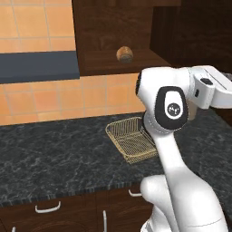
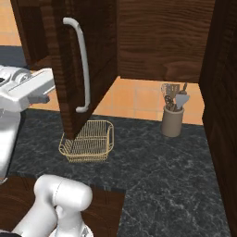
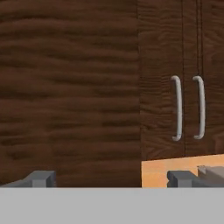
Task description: Open the cabinet, pick up the bread from the cabinet and place it in the basket. Then move the basket to the dining counter.
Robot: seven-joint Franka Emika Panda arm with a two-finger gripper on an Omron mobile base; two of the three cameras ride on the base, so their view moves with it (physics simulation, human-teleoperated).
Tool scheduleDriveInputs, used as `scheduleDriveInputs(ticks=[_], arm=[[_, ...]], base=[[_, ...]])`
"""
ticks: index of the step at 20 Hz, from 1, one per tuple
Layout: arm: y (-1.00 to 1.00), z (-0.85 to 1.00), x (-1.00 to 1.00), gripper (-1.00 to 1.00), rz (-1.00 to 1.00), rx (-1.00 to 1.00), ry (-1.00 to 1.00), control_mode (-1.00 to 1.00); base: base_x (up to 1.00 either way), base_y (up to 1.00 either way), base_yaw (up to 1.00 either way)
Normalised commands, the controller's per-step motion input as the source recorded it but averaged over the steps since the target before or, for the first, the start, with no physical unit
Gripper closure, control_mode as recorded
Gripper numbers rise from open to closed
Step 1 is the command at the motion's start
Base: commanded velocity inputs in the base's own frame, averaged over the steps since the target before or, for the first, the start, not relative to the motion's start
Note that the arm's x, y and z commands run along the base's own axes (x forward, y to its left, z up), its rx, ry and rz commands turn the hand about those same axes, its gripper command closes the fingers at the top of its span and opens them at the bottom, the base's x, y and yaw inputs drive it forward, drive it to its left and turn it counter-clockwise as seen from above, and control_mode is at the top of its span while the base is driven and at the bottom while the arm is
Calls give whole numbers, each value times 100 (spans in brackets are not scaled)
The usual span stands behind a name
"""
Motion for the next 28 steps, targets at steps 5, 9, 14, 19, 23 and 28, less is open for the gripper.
scheduleDriveInputs(ticks=[5, 9, 14, 19, 23, 28], arm=[[-86, 0, -2, -100, 8, 12, -1, -100], [-1, 0, 1, -100, 20, 4, 0, -100], [89, 0, -5, -100, 18, -3, 4, -100], [100, 0, -10, -100, 34, -5, 5, -100], [86, 0, 39, -100, 56, 10, 22, -100], [52, 0, 63, -100, 58, 18, 27, -100]], base=[[0, 0, 0], [0, 0, 0], [0, 0, 0], [0, 0, 0], [0, 0, 0], [0, 0, 0]])
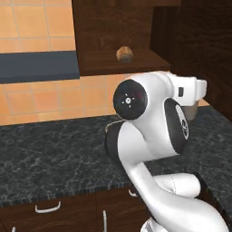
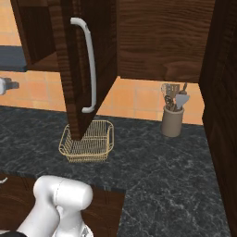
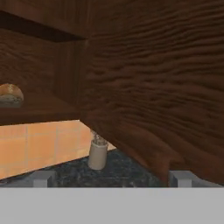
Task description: Open the cabinet, pick up the bread from the cabinet and place it in the basket. Then move the basket to the dining counter.
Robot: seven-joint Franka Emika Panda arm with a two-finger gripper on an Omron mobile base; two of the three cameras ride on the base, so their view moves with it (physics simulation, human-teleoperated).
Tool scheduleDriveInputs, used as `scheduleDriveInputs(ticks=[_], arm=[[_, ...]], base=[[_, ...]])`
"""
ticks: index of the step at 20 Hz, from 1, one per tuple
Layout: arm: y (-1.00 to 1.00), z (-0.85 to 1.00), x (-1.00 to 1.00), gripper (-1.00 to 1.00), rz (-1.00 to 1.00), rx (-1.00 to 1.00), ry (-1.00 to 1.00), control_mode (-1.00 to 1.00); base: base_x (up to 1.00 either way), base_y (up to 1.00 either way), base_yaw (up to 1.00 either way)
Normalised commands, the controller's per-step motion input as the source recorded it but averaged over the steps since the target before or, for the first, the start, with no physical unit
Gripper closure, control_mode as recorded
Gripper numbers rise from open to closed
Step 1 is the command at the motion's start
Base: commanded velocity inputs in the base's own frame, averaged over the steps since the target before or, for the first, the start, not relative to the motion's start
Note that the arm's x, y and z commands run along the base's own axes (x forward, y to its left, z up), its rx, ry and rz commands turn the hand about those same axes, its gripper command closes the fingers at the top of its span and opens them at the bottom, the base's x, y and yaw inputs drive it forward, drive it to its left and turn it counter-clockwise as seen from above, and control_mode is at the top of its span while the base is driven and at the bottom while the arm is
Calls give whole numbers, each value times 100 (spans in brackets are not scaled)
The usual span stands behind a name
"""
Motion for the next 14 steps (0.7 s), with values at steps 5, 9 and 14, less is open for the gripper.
scheduleDriveInputs(ticks=[5, 9, 14], arm=[[16, 2, 72, -100, 43, 12, 20, -100], [-6, 10, 74, -100, 13, 2, 20, -100], [-18, -12, 90, -100, 16, 12, -6, -100]], base=[[0, 0, 0], [0, 0, 0], [0, 0, 0]])
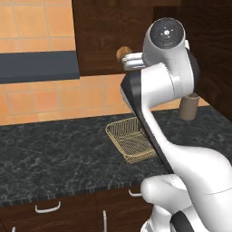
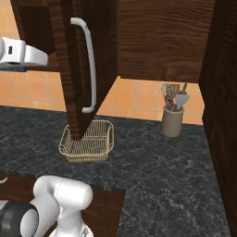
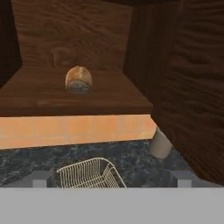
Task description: Open the cabinet, pick up the bread from the cabinet and place it in the basket. Then move the basket to the dining counter.
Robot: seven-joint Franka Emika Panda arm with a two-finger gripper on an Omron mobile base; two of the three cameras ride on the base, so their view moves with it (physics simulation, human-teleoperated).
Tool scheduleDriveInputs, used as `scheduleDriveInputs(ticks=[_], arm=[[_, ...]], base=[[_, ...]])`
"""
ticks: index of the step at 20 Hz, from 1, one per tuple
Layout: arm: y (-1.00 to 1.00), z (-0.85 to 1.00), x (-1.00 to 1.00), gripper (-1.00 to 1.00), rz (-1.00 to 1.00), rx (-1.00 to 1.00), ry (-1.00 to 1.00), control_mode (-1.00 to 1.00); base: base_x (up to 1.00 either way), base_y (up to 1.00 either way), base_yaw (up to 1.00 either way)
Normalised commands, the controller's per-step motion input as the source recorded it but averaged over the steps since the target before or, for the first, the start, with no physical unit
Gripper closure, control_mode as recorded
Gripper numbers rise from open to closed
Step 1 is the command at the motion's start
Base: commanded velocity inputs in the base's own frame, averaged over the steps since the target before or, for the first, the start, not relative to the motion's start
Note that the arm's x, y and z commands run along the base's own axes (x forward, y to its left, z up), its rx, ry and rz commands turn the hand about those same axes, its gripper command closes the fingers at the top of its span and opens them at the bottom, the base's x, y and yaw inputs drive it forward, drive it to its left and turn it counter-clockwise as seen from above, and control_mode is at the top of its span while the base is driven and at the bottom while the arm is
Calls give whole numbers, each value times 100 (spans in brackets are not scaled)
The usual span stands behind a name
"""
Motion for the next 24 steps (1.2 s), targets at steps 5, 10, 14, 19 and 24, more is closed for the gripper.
scheduleDriveInputs(ticks=[5, 10, 14, 19, 24], arm=[[-2, -34, 84, -100, 26, 16, -17, -100], [-13, -8, 65, -100, 14, 5, -4, -100], [-8, 5, 53, -100, 4, 0, 12, -100], [0, 1, 72, -100, 7, 2, 18, -100], [0, 2, 71, -100, 0, 0, 8, -100]], base=[[0, 0, 0], [0, 0, 0], [0, 0, 0], [0, 0, 0], [0, 0, 0]])
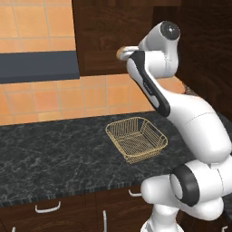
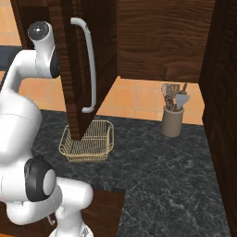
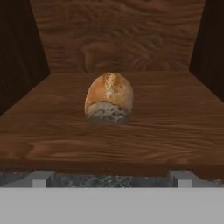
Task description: Open the cabinet, pick up the bread from the cabinet and place it in the basket. Then move the basket to the dining counter.
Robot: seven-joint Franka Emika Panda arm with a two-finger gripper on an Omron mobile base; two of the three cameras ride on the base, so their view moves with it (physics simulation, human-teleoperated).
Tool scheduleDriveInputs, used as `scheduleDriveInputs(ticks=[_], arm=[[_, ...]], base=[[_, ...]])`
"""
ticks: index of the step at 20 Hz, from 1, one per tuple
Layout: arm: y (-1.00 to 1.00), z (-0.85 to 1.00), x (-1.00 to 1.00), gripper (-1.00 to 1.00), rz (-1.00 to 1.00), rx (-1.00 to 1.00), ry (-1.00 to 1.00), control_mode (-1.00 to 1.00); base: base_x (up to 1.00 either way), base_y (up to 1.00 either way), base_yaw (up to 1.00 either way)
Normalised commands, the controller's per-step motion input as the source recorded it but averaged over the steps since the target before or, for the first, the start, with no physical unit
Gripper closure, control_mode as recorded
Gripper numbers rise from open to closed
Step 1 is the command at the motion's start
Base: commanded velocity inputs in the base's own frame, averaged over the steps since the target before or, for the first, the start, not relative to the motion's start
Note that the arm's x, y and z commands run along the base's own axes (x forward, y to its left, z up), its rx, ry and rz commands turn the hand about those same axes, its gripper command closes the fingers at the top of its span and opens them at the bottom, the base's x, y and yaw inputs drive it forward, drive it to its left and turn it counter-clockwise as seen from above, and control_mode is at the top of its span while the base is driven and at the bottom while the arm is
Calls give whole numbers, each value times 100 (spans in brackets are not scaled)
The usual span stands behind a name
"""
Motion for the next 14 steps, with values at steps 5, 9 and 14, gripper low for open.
scheduleDriveInputs(ticks=[5, 9, 14], arm=[[3, 0, 58, -100, 0, 0, 1, -100], [21, -1, 65, -100, 0, 0, 3, -100], [13, -6, 57, -100, -1, 0, 0, -100]], base=[[0, 0, 0], [0, 0, 0], [0, 0, 0]])
